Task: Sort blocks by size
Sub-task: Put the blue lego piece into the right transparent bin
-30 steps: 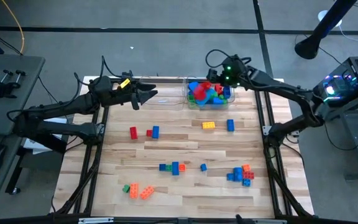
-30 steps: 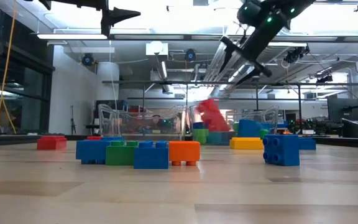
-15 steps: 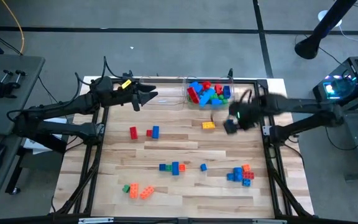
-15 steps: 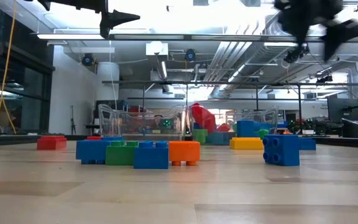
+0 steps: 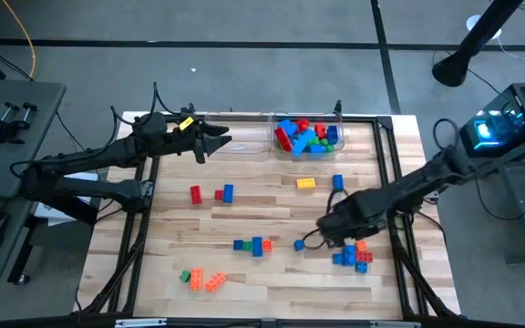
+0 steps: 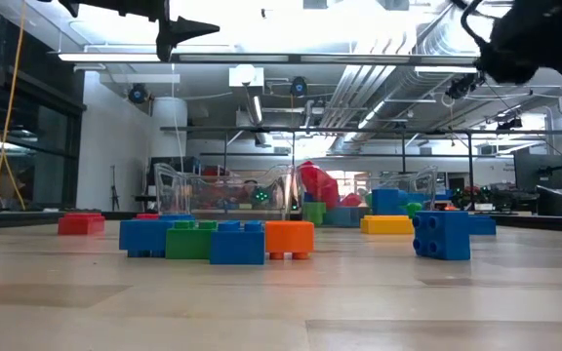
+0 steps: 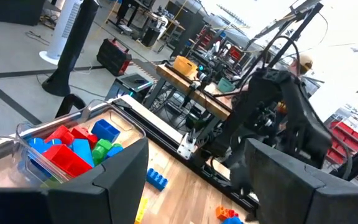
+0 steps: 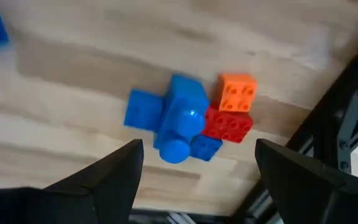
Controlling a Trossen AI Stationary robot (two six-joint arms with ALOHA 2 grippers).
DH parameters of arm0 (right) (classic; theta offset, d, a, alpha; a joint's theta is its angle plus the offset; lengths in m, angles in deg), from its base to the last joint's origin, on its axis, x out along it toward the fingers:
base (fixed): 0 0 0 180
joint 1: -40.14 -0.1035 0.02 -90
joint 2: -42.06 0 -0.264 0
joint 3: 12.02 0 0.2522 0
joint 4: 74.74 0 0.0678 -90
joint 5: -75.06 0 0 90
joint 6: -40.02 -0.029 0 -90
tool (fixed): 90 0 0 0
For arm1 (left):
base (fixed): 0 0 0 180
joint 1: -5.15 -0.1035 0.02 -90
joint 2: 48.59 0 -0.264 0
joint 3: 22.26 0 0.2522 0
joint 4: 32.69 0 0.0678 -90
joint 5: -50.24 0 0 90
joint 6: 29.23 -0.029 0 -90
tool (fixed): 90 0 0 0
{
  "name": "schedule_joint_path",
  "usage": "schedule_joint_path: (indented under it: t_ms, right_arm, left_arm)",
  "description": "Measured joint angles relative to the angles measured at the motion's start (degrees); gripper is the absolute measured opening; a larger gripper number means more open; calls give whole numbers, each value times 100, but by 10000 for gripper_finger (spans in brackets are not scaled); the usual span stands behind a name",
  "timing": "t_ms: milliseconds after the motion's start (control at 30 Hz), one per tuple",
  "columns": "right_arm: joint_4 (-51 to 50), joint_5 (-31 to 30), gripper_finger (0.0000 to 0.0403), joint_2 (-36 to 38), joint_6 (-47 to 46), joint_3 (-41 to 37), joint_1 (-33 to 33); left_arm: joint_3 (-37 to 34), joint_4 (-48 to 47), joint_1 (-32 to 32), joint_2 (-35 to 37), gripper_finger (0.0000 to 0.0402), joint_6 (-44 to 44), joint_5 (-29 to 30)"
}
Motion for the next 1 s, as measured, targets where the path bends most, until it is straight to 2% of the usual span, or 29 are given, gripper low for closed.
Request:
schedule_joint_path:
  t_ms: [100,200,400,500,733,867,1000]
  right_arm:
    - [607,341,307,-146,517,-326,96]
    - [1417,499,307,-37,547,-928,142]
    - [1573,368,307,529,63,-1286,160]
    - [1682,437,307,578,-109,-1430,160]
    - [3078,604,307,574,-870,-2355,148]
    - [3408,587,306,574,-1216,-2616,116]
    - [3437,467,275,574,-1264,-2618,116]
  left_arm:
    - [0,-4,0,0,252,0,-2]
    - [0,-9,0,0,252,2,-57]
    - [0,-11,0,0,252,17,-149]
    - [0,-12,-1,0,252,15,-146]
    - [0,-17,-2,0,252,15,-146]
    - [0,-18,-2,0,252,11,-146]
    - [0,-56,-1,0,252,4,-130]
